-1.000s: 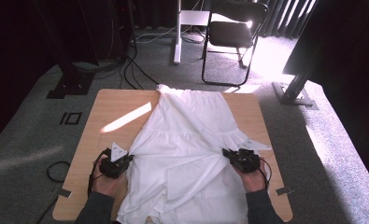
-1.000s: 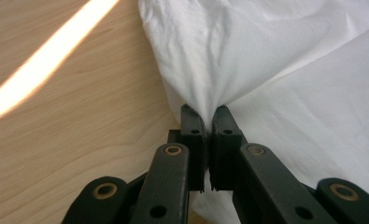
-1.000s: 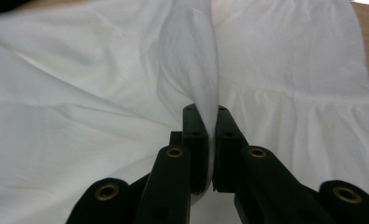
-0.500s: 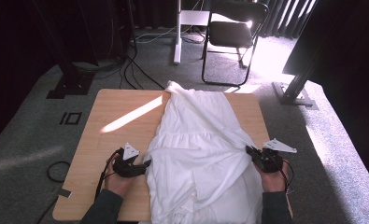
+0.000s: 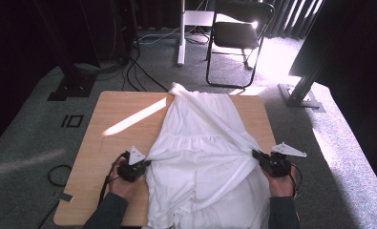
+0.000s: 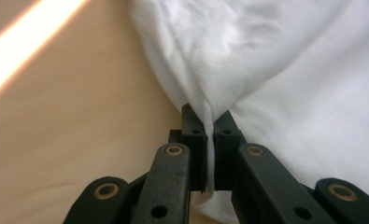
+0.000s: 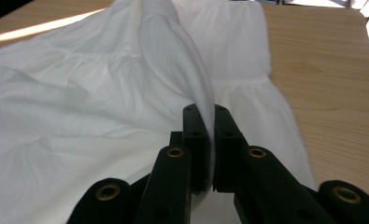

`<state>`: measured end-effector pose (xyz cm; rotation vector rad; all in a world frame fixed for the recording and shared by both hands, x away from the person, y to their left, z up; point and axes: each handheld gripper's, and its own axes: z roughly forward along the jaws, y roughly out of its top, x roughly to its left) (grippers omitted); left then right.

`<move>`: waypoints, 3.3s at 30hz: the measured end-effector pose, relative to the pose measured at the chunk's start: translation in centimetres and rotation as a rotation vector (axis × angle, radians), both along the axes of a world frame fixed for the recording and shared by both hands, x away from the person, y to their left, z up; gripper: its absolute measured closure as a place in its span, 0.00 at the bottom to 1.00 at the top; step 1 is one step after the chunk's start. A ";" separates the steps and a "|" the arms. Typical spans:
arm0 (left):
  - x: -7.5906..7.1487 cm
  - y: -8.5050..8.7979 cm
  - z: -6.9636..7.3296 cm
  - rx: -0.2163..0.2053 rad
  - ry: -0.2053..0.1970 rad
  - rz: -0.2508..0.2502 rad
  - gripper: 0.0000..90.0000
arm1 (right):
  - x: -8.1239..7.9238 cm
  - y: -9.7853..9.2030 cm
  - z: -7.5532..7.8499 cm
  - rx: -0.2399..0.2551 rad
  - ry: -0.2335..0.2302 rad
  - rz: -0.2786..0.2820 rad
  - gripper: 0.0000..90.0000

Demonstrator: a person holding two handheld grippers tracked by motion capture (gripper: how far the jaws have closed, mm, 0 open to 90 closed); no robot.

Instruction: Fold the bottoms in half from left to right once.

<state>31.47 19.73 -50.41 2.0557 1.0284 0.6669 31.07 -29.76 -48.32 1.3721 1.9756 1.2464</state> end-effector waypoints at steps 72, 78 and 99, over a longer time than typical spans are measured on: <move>-1.9 1.9 -1.2 -0.041 0.110 0.038 0.43 | 7.1 12.0 -4.6 -0.139 0.183 0.232 0.93; -4.5 0.3 -2.3 0.000 0.097 0.013 0.33 | 4.3 10.4 -2.8 -0.132 0.086 0.212 0.98; -3.8 -0.7 -4.1 0.196 0.084 0.270 0.13 | -4.2 1.5 -1.3 -0.062 -0.026 0.032 0.99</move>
